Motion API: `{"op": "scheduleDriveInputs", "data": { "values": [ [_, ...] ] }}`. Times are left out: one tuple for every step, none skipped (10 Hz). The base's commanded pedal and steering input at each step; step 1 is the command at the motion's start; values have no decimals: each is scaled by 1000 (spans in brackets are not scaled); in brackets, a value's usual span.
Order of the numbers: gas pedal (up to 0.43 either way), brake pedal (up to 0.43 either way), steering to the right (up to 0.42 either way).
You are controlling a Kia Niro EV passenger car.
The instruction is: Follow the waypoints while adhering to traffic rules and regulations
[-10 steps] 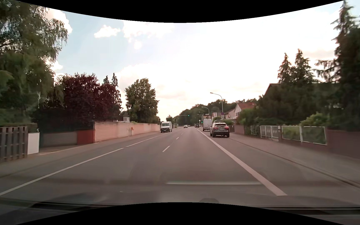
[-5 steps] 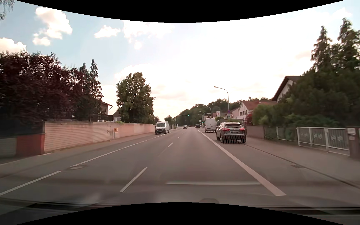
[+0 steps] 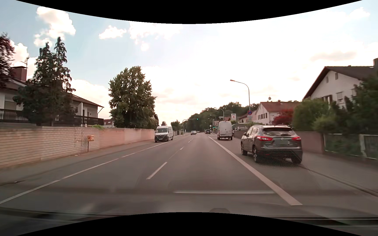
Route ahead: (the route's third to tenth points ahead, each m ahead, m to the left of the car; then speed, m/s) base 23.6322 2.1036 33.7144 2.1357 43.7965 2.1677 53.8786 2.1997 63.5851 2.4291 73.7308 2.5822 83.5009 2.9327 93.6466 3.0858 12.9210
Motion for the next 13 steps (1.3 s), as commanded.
{"op": "scheduleDriveInputs", "data": {
  "values": [
    [47, 0, -4],
    [47, 0, -4],
    [47, 0, -5],
    [47, 0, -4],
    [47, 0, -5],
    [47, 0, -4],
    [47, 0, -5],
    [47, 0, -5],
    [47, 0, -5],
    [47, 0, -5],
    [47, 0, -5],
    [47, 0, -5],
    [47, 0, -5]
  ]
}}
